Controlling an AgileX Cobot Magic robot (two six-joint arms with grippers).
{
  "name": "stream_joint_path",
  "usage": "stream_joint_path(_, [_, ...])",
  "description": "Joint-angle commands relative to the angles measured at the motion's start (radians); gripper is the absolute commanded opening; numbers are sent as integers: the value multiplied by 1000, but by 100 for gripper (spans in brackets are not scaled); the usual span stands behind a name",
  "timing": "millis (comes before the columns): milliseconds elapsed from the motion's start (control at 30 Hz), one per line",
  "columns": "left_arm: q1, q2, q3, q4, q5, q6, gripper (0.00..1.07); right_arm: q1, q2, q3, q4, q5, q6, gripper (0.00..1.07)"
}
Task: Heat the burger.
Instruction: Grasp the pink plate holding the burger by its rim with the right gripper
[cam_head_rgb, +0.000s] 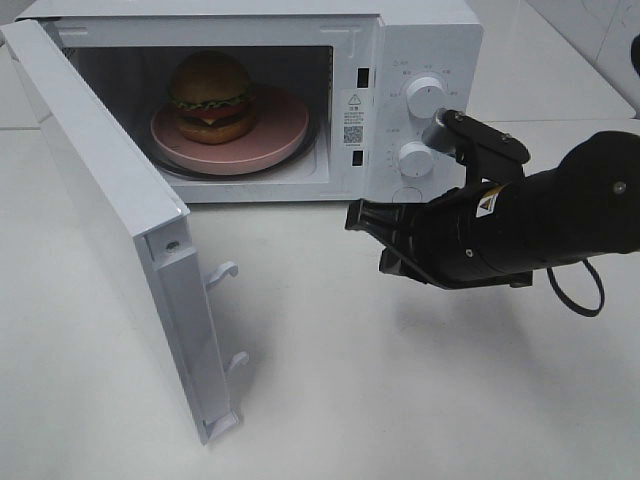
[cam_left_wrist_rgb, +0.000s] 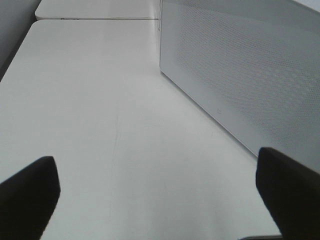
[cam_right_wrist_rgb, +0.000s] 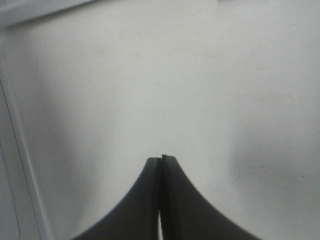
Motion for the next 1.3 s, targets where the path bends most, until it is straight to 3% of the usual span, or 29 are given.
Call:
stream_joint_path(33, [3,-16,4,-2,-12,-7,100,-5,-40,-2,-17,147,-230,0])
stream_joint_path(367, [3,-16,4,-2,-12,-7,100,-5,-56,-110,-33,532,-680,1])
stream_joint_path(533, [3,-16,4,-2,-12,-7,100,-5,-56,-178,-124,718,-1031,3])
stream_joint_path(633, [3,-16,4,-2,-12,-7,100,-5,-56,-186,-134,741,-1084,4])
stream_joint_path(700, [3,-16,4,-2,-12,-7,100,-5,-56,-222,-181,807,-1282,5])
stream_joint_path(1100, [3,-16,4,-2,-12,-7,100,-2,-56,-318,-203,788,-1738,8])
stream_joint_path(1300, [3,-16,4,-2,-12,-7,100,-2,-56,-365,-272,716,-1839,21])
